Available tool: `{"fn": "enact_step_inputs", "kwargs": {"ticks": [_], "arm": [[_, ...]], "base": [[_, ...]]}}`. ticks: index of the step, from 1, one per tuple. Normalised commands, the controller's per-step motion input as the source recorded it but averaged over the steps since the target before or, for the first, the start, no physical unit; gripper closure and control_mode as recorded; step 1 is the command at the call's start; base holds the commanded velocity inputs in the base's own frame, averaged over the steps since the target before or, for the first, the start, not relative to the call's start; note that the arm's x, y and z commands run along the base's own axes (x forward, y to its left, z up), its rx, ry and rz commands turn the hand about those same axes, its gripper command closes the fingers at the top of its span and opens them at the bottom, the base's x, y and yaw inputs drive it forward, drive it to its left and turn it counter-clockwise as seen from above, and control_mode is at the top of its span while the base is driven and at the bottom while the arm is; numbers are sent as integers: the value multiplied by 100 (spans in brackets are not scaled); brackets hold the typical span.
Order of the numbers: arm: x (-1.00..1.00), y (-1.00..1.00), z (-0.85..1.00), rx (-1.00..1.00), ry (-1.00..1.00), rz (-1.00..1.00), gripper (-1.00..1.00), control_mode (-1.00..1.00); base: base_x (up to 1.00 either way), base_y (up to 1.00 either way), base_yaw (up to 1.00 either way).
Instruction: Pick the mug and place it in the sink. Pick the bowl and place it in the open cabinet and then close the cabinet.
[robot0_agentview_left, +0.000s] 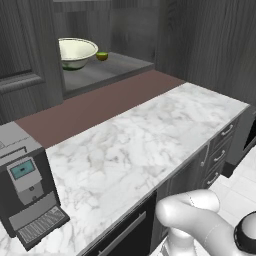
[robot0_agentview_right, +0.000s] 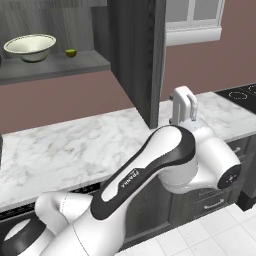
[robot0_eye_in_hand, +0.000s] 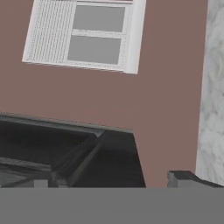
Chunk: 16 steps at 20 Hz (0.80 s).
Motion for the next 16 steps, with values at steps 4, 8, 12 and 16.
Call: {"fn": "enact_step_inputs", "kwargs": {"ticks": [4, 8, 12, 16], "arm": [[23, 8, -5, 0, 0, 0, -100, -100], [13, 8, -3, 0, 0, 0, -100, -100], [0, 13, 0, 0, 0, 0, -100, -100], [0, 22, 0, 1, 0, 1, -100, -100]], "base": [[0, 0, 0], [0, 0, 0], [0, 0, 0], [0, 0, 0]]}}
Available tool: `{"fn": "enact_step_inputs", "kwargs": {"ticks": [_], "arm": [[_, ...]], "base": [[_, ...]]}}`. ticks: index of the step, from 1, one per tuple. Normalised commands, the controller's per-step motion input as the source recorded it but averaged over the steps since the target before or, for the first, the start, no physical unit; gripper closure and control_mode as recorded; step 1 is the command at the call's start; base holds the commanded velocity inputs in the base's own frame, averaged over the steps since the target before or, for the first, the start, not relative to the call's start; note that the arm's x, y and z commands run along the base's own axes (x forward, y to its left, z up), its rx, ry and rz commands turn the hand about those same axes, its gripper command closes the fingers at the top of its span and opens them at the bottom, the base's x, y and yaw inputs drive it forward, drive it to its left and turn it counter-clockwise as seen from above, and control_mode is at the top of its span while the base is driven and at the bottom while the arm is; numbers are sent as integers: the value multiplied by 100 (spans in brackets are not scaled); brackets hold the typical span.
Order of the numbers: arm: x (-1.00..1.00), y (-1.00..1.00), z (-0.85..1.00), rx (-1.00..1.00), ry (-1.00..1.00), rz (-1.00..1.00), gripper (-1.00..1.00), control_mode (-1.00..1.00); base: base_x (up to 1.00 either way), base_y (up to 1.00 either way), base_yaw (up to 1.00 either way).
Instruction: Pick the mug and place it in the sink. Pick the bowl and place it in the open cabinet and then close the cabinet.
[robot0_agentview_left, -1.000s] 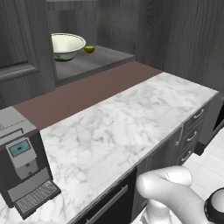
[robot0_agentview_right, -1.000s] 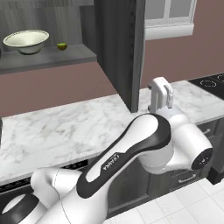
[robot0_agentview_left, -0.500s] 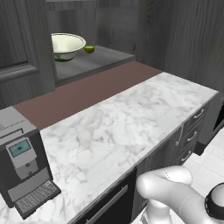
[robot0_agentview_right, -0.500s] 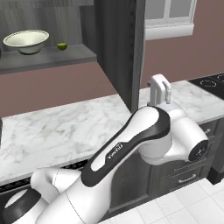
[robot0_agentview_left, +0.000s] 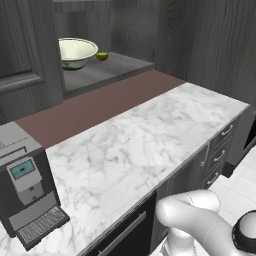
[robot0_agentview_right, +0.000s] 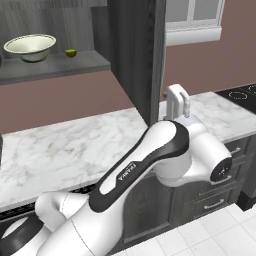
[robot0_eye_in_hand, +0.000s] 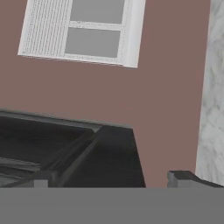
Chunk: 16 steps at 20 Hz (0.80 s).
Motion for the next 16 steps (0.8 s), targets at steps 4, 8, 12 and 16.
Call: {"fn": "enact_step_inputs", "kwargs": {"ticks": [4, 8, 12, 16], "arm": [[0, 26, 0, 1, 0, 4, -100, -100], [0, 28, 0, 0, 0, 4, -100, -100], [0, 56, 0, 0, 0, 2, -100, -100], [-9, 61, 0, 0, -6, 1, -100, -100]], "base": [[0, 0, 0], [0, 0, 0], [0, 0, 0], [0, 0, 0]]}}
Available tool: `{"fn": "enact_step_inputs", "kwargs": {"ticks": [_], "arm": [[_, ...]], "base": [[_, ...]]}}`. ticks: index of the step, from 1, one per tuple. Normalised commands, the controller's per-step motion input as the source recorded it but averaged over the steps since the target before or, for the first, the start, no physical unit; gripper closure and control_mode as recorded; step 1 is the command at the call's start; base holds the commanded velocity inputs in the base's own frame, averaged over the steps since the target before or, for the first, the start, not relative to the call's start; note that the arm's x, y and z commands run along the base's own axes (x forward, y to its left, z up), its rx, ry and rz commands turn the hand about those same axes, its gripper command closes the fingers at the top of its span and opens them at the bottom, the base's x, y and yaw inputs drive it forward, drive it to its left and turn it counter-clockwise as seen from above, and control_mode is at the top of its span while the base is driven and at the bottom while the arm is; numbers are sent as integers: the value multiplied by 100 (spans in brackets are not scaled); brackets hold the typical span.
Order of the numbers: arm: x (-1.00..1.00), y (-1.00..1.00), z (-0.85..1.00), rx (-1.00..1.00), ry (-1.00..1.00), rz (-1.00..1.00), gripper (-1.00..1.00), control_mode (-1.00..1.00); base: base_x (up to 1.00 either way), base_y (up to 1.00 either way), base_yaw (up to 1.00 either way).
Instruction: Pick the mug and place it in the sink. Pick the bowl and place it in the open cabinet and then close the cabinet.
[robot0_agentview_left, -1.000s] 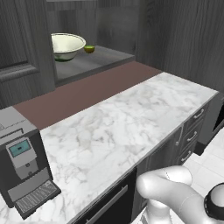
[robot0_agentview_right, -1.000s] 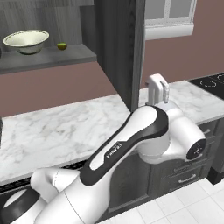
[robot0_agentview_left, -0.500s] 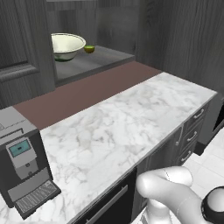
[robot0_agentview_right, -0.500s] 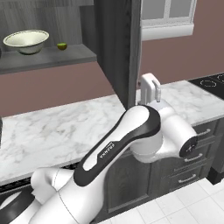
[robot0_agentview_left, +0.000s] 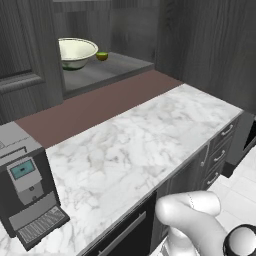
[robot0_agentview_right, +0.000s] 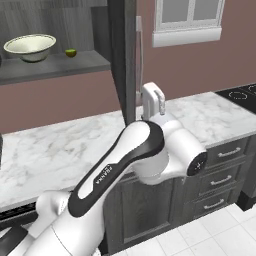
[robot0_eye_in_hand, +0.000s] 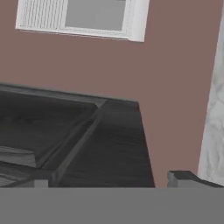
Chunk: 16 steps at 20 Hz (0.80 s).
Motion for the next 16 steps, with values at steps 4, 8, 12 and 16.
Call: {"fn": "enact_step_inputs", "kwargs": {"ticks": [4, 8, 12, 16], "arm": [[-9, 94, 1, -7, -7, 0, -100, -100], [-15, 100, 4, -8, -7, 0, -100, -100], [-11, 100, 5, -8, -4, 0, -100, -100], [-5, 98, 7, -8, -3, 0, -100, -100]], "base": [[0, 0, 0], [0, 0, 0], [0, 0, 0], [0, 0, 0]]}}
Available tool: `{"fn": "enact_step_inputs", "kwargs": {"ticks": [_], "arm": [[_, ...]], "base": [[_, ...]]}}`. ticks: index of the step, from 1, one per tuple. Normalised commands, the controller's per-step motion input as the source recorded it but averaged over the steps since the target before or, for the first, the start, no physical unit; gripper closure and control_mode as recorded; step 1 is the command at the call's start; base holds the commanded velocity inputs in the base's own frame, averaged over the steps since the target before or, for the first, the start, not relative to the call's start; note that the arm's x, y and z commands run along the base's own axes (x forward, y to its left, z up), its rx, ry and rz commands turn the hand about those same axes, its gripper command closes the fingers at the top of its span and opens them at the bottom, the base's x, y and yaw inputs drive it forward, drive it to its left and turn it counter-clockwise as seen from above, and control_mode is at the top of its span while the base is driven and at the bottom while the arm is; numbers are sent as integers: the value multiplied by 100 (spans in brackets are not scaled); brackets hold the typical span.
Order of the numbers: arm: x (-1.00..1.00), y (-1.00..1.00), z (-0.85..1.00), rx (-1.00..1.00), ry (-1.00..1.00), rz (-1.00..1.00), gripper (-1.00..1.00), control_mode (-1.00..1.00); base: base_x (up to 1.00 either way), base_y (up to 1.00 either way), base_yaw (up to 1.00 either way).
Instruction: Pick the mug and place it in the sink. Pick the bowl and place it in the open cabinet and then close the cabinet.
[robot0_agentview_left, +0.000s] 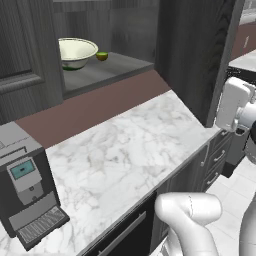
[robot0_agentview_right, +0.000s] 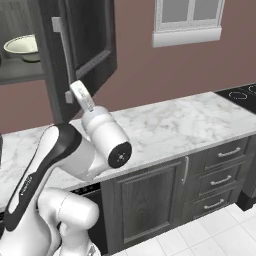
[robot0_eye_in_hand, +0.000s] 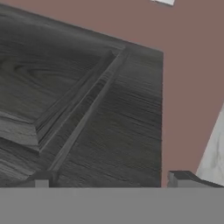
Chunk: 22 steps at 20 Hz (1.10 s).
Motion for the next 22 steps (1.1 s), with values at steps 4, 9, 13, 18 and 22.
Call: {"fn": "enact_step_inputs", "kwargs": {"ticks": [4, 9, 13, 18, 22], "arm": [[0, 96, 3, -7, 0, 0, -100, -100], [0, 92, 3, -8, 0, 0, -100, -100], [0, 84, 11, -8, 0, 0, -100, -100], [10, 71, 21, -7, 0, 0, -100, -100], [17, 54, 13, -5, 0, 0, -100, -100]], "base": [[0, 0, 0], [0, 0, 0], [0, 0, 0], [0, 0, 0], [0, 0, 0]]}}
